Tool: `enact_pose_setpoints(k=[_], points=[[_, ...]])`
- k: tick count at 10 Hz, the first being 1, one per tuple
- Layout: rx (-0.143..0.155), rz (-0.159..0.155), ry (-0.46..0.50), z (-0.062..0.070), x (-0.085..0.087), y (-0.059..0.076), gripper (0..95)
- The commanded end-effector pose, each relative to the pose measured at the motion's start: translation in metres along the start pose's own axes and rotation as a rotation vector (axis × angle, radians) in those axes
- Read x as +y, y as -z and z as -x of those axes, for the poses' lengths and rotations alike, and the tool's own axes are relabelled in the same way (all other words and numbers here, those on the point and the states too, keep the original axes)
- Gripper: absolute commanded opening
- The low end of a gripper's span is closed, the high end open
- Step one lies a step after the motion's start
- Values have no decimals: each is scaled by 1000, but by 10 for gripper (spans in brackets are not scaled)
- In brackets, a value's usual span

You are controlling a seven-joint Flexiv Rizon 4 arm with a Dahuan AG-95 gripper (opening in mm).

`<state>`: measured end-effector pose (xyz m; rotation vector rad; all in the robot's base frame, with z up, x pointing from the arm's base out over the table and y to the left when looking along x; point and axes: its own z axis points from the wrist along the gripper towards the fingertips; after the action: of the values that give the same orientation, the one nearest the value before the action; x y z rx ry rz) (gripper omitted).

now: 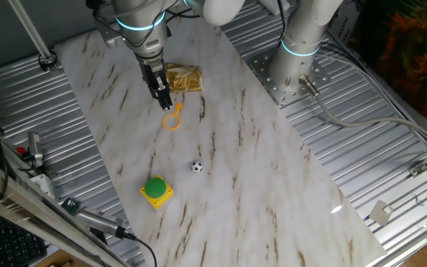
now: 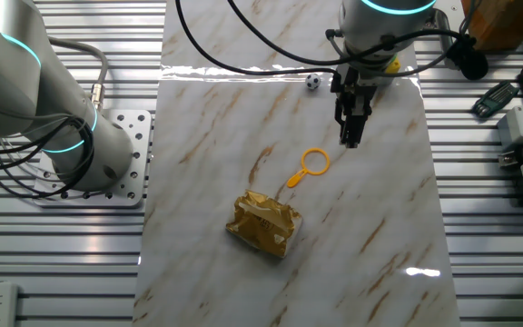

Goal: Attach the bubble ring to the ball

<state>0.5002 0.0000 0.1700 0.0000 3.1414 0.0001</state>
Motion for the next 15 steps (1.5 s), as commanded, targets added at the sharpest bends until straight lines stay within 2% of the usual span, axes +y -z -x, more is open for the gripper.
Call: enact_pose_setpoints(k=[1,2,15], points=[[-58,-4,61,0,0,0,0],[-54,16,54,0,0,0,0],[-53,14,57,0,0,0,0]])
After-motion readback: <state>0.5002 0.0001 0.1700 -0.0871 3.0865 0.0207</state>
